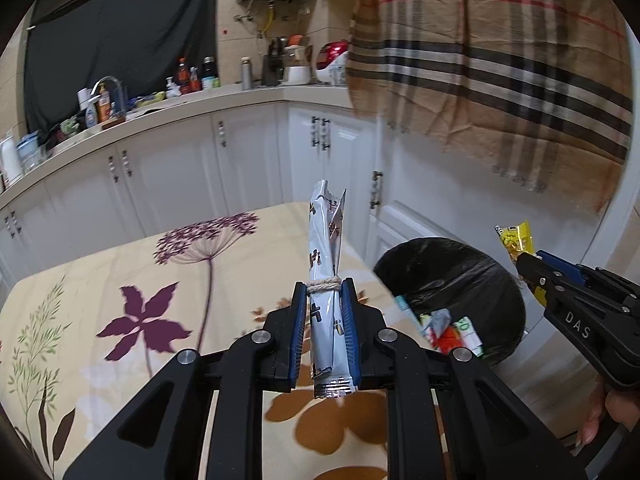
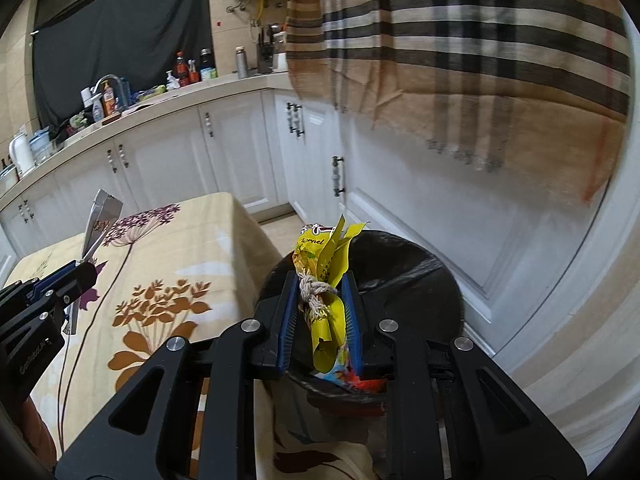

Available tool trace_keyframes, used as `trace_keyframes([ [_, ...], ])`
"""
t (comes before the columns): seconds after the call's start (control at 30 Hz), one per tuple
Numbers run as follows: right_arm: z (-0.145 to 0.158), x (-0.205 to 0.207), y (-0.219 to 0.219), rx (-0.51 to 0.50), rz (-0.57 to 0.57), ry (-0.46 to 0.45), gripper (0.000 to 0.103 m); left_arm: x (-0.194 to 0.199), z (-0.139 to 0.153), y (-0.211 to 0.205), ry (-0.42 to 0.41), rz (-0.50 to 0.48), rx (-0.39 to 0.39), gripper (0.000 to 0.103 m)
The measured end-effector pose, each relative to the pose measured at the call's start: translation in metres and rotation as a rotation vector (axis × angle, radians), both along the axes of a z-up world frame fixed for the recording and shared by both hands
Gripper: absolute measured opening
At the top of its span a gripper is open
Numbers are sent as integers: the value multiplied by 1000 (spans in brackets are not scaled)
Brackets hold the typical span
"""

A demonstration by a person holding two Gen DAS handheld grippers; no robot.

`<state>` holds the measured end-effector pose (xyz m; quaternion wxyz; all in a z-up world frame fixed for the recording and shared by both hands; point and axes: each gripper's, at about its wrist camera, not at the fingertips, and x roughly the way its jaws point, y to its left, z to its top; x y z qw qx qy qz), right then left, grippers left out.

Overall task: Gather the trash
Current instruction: 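Carry the wrapper and foil roll over the bin and open both grippers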

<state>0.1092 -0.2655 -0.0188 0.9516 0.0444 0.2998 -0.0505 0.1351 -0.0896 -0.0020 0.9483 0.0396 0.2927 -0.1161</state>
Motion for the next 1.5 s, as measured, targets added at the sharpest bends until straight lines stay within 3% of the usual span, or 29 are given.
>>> trace_keyframes([
  [0.33,0,7,-24,-3,-49,-4,21,14,-2,-36,-18,-72,9,19],
  [0.9,-9,24,-45,-17,-95,-1,21,44,-8,-75,-31,-107,13,19],
  [1.5,-32,53,-63,-20,-135,24,21,78,-36,-113,5,-140,67,19],
])
